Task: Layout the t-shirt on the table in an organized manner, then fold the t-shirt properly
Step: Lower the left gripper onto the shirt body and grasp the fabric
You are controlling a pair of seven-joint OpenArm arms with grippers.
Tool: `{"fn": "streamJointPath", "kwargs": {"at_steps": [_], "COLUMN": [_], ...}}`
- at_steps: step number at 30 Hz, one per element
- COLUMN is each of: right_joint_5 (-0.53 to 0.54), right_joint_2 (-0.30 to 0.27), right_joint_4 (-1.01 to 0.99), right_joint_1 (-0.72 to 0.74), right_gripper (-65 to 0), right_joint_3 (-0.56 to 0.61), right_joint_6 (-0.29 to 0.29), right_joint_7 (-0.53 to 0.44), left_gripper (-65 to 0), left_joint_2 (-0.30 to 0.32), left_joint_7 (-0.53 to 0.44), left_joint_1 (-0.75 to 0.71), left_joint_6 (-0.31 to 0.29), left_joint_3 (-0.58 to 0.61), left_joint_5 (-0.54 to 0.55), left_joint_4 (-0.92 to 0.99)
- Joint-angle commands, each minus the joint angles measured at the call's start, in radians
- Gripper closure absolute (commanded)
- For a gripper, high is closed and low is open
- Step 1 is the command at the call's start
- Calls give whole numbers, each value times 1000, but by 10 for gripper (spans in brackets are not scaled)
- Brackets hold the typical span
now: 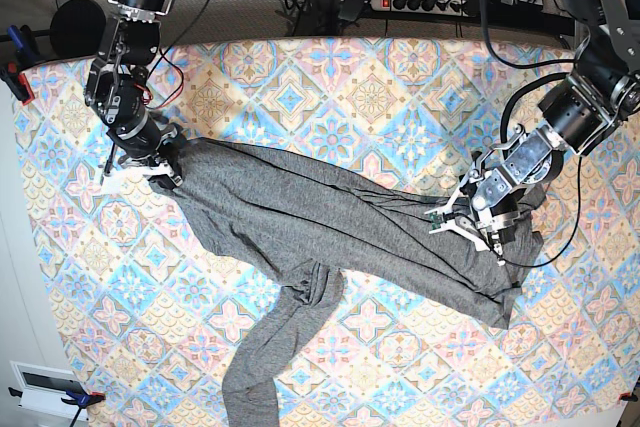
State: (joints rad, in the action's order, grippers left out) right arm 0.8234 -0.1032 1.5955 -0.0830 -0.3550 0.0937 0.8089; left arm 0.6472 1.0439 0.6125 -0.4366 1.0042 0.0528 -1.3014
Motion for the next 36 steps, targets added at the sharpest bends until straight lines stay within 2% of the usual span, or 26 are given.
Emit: {"fn": "streamJointPath", "kwargs": {"at_steps": [1,8,22,27,36], "right_joint_5": [15,15,15,15,15], "right_joint_2": [-13,-13,-13,-13,-13], "right_joint_4": [16,16,16,16,16], "right_joint_1": [15,13,13,13,18], "right_gripper": [0,0,0,0,0], "right_joint_3": [-2,-2,-2,-2,-2], "right_joint_6": [-10,-10,-10,-10,-10], "right_joint_7": [-13,-13,-13,-13,-13], "left_gripper": [-327,-327,-326,-326,-326], "left_joint_2": [9,-5,-5,-5,-11], "left_joint_7": [2,-35,-37,-37,-38], "left_joint_1": [30,31,40,51,28], "left_joint_6": [6,8,8,8,8], "left_joint_3": [-12,-15,-20,-94,-94], "left_joint_5": [-18,-83,-75,-72,-77], "left_joint_4": [13,44,42,41,41]}}
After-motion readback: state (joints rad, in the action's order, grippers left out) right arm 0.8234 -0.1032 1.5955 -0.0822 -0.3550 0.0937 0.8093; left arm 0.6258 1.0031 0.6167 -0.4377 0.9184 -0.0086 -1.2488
